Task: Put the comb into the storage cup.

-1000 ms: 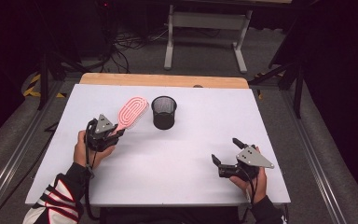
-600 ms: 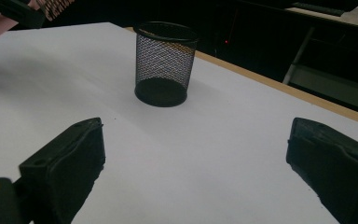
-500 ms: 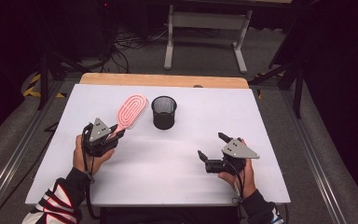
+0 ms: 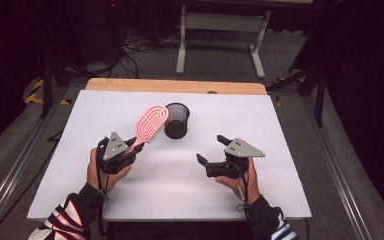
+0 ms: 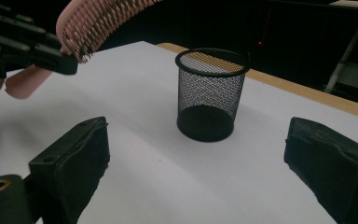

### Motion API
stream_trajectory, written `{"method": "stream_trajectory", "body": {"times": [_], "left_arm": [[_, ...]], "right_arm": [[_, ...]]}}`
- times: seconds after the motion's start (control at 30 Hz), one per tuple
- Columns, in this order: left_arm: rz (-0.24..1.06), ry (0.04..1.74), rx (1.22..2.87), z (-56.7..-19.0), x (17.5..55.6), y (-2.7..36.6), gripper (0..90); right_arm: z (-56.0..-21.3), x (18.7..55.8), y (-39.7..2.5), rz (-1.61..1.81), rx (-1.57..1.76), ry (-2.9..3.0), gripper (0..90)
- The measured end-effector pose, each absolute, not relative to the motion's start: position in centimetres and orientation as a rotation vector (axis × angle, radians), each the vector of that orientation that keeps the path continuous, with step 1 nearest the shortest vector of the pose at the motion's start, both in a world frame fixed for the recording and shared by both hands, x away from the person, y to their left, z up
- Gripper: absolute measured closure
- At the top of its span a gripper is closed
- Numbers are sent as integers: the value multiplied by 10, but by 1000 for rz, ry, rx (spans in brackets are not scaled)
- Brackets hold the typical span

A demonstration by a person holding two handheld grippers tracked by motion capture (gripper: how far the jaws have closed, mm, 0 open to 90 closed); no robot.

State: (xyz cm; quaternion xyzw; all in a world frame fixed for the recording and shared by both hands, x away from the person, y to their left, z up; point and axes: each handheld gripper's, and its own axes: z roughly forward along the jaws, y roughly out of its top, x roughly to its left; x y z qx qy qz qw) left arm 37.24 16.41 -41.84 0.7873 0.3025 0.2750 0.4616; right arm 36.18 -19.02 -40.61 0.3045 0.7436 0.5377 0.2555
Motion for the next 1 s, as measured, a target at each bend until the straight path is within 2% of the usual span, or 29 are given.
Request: {"method": "stream_trajectory", "body": {"times": [0.5, 1.0], "left_arm": [[723, 639, 1915, -418, 358, 135, 700], [719, 555, 1934, -427, 350, 100, 700]], "right_arm": [[-393, 365, -157, 1641, 825, 2043, 62], [-390, 369, -143, 1688, 861, 2048, 62]]}}
